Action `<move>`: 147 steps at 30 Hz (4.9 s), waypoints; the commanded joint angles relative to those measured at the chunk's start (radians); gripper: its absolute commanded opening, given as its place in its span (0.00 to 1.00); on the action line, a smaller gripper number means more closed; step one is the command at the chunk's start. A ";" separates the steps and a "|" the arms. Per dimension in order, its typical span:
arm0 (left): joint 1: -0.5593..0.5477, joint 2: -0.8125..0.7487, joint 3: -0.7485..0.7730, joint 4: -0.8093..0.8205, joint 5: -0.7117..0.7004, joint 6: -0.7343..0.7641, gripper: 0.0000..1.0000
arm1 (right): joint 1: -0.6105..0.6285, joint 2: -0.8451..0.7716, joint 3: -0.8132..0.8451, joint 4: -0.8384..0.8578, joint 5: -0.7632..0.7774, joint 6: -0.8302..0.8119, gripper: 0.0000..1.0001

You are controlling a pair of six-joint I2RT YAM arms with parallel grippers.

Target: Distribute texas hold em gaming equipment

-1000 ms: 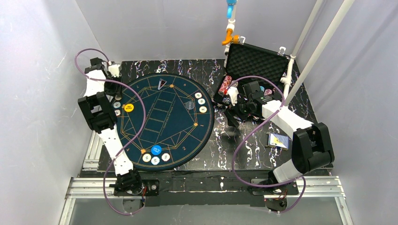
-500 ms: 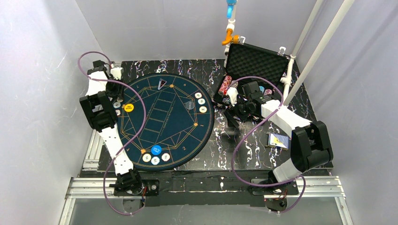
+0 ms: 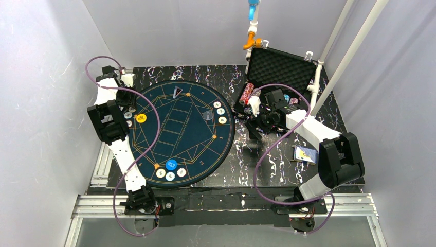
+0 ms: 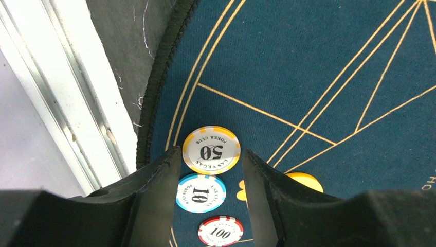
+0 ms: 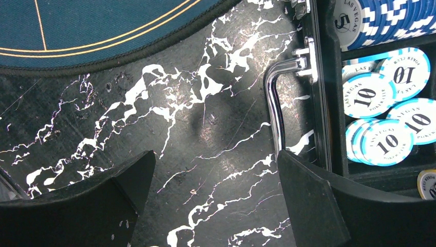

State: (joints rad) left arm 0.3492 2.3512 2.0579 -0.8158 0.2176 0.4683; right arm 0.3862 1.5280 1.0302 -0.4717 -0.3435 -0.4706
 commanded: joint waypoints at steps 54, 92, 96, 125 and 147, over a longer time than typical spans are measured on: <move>-0.540 -0.854 -0.812 0.026 0.441 -0.138 0.98 | -0.466 -0.136 -0.027 -0.576 0.249 -0.956 0.98; -0.541 -1.147 -1.024 0.283 0.229 -0.277 0.98 | -0.452 -0.073 -0.221 -0.433 0.111 -1.022 0.36; -0.539 -1.172 -0.983 0.210 0.218 -0.310 0.98 | -0.392 -0.151 -0.179 -0.490 0.090 -0.967 0.32; -0.557 -1.027 -1.201 0.749 0.800 -0.969 0.87 | 0.133 -0.088 0.251 -0.364 -0.128 -0.296 0.20; -0.875 -0.788 -1.031 0.882 0.778 -1.141 0.76 | 0.364 -0.051 0.392 -0.298 0.063 -0.051 0.19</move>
State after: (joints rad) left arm -0.4950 1.5455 1.0073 0.0540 0.9840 -0.6426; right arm 0.7319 1.4990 1.3518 -0.7975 -0.2905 -0.5549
